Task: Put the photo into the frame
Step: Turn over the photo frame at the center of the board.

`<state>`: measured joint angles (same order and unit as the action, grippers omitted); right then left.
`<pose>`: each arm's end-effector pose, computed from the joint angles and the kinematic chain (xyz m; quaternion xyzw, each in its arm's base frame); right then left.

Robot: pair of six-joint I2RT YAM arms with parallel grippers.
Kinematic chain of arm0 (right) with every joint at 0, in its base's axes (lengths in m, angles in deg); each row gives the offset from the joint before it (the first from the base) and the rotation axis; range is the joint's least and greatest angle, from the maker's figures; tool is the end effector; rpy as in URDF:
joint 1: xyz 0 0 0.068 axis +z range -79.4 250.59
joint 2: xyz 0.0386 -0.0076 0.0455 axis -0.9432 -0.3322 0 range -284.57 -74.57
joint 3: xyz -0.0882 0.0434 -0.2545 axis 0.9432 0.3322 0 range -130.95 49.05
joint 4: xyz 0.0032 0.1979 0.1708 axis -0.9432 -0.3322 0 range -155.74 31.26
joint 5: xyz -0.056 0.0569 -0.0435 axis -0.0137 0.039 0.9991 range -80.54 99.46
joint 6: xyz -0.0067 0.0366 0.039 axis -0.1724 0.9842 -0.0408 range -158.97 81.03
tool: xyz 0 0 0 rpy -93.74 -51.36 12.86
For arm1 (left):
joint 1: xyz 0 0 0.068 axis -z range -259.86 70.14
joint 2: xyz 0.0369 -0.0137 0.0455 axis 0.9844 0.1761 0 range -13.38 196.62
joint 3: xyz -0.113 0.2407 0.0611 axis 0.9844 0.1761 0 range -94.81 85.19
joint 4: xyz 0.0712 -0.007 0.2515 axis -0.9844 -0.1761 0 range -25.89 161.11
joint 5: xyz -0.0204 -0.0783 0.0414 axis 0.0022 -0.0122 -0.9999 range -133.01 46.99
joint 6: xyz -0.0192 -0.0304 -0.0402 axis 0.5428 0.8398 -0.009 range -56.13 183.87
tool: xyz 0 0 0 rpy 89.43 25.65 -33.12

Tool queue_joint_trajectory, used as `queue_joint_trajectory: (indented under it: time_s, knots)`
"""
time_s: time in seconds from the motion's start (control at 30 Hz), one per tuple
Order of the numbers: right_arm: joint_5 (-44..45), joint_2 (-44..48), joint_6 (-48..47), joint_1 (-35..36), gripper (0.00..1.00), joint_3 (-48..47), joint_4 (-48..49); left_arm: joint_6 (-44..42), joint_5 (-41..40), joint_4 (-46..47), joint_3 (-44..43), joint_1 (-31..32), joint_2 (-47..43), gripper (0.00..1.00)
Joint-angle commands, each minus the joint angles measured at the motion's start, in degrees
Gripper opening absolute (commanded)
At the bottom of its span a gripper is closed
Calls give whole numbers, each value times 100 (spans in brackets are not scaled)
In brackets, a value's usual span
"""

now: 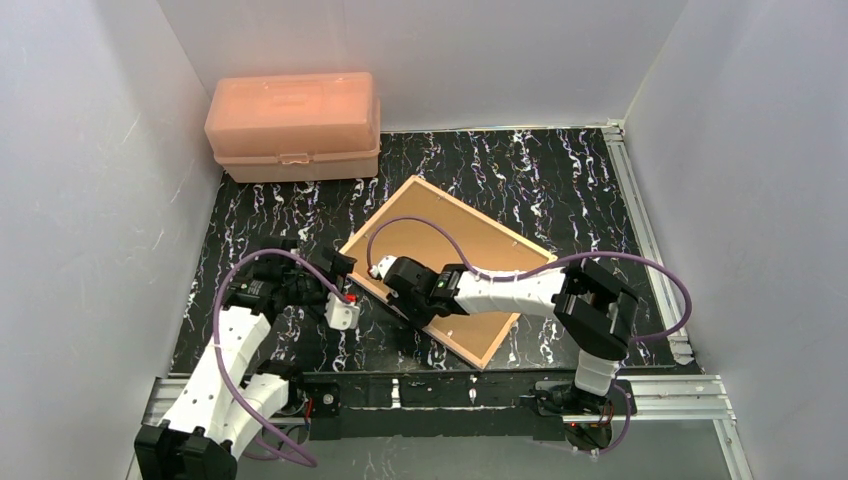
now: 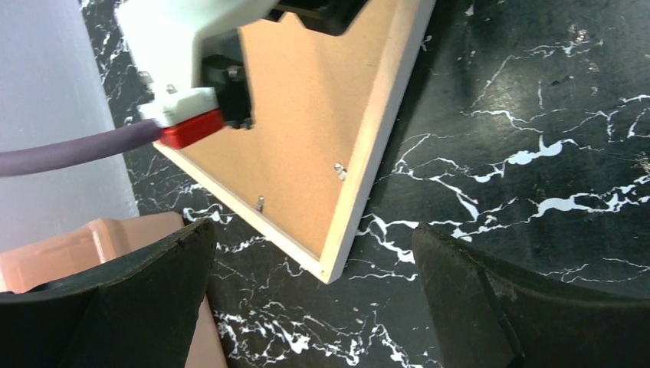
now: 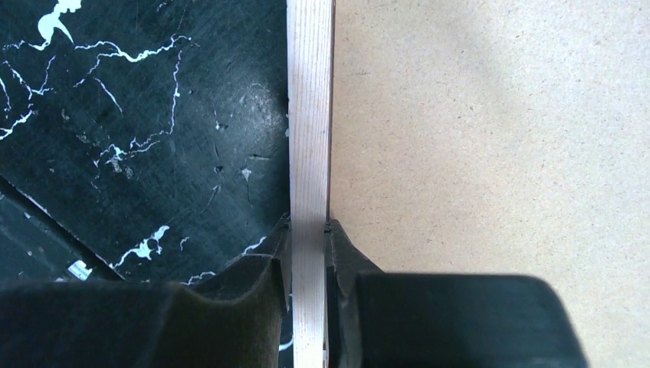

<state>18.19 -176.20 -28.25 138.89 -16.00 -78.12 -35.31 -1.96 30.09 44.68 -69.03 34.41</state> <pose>0.1407 0.3388 0.1838 -0.4396 0.8463 0.1295 0.2715 0.1531 -0.0530 0.2623 0.7885 0.3997 -0.0027 0.4674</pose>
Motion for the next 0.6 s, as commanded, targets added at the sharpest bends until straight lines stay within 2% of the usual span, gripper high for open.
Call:
queue_joint_trajectory:
  time_s: [0.0,0.2,0.33,0.43,0.57]
  knots:
    - [186,442,-123,25,1,-758,-550,-243,311,433,427,31,-123,98]
    - [-44,840,-114,18,1,-1425,-945,-1110,390,983,1022,89,-33,99]
    - [-169,969,-104,17,1,-1743,-1197,-930,253,2251,1333,191,222,99]
    - [-273,1033,-99,17,1,-1840,-1280,-790,171,3009,1340,241,487,92]
    - [-334,1070,-80,16,1,-1902,-1360,-591,187,4350,1499,285,770,90]
